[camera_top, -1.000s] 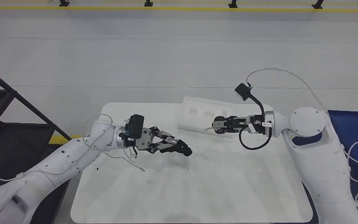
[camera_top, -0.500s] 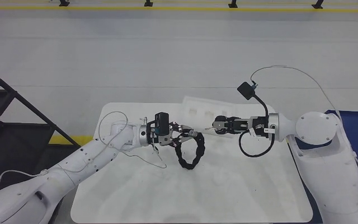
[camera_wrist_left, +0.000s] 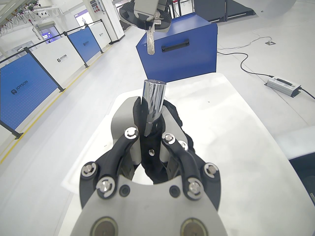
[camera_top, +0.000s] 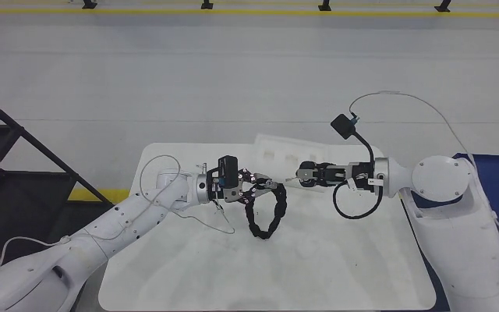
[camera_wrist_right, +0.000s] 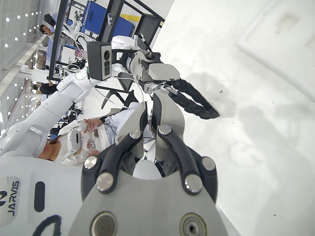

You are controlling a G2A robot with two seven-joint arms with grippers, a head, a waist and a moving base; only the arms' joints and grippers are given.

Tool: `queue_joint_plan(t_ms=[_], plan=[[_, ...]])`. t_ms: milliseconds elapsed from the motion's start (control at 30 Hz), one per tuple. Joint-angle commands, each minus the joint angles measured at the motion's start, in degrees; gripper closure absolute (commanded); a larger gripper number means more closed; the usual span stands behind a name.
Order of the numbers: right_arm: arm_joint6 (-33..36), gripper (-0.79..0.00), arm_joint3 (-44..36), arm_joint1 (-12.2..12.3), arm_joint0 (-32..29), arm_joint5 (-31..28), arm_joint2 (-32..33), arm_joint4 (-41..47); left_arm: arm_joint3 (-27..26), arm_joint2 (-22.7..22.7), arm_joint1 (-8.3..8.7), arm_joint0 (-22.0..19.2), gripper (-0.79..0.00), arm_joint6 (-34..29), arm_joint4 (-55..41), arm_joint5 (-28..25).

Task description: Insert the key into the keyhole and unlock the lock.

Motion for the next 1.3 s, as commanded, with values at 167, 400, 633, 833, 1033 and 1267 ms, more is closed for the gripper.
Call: queue_joint_plan(t_ms=[167, 400, 633, 833, 1033, 1267], plan=[[-2.2, 0.000, -1.4, 0.1, -1.1, -0.1, -0.2, -1.5, -0.1, -0.1, -0.01, 0.2, 0.000, -0.2, -0.1, 0.2], [-0.5, 0.000, -11.4, 1.2, -1.4, 10.5, -0.5, -13.4, -1.9, -2.7, -0.54, 2.3, 0.000, -4.7, -1.1, 2.8], [1.0, 0.000, -19.9, 1.9, -1.1, 18.5, -3.0, -22.7, -3.8, -4.7, -1.55, 3.2, 0.000, -7.7, 1.6, 6.5], [0.3, 0.000, -21.2, 2.0, 0.1, 21.0, -5.9, -26.1, -4.5, -6.0, -2.37, 4.0, 0.000, -9.3, 4.2, 7.7], [-0.8, 0.000, -21.6, 2.0, 0.9, 23.4, -8.1, -28.6, -5.0, -7.1, -3.24, 4.8, 0.000, -10.1, 4.9, 7.1], [-2.3, 0.000, -21.0, 2.0, 1.1, 25.1, -9.7, -28.6, -4.9, -8.4, -4.13, 5.7, 0.000, -10.2, 5.8, 6.5]])
